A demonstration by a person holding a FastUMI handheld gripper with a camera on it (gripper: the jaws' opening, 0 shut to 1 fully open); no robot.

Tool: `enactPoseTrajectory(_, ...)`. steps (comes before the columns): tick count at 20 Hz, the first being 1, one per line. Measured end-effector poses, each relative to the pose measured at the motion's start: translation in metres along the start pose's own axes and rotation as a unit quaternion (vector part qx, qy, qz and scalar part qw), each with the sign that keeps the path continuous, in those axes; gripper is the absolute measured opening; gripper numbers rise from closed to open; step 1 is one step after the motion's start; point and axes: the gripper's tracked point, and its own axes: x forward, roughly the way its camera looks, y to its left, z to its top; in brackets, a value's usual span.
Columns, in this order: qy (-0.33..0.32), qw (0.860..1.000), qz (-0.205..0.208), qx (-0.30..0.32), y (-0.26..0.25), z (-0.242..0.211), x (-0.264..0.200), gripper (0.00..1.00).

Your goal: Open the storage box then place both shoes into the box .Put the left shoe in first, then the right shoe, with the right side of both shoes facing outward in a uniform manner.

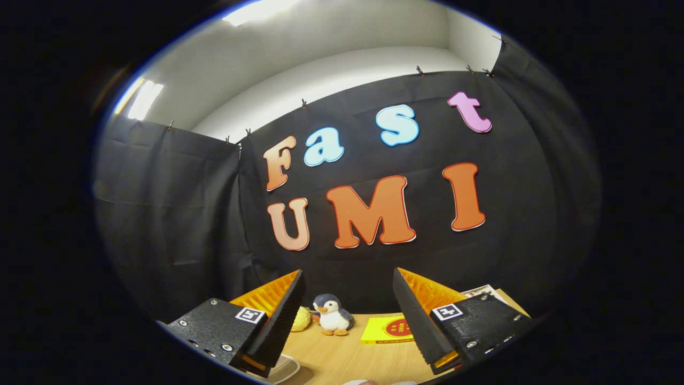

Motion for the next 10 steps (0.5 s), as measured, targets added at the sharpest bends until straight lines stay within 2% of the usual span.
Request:
enactPoseTrajectory(5, 0.133, 0.988, 0.023, 0.070, 0.015, -0.090, 0.001, 0.97)
enactPoseTrajectory(8, 0.206, 0.970, 0.043, 0.118, 0.031, -0.141, -0.006, 0.97)
enactPoseTrajectory(10, 0.259, 0.953, 0.062, 0.146, 0.045, -0.175, -0.015, 0.96)
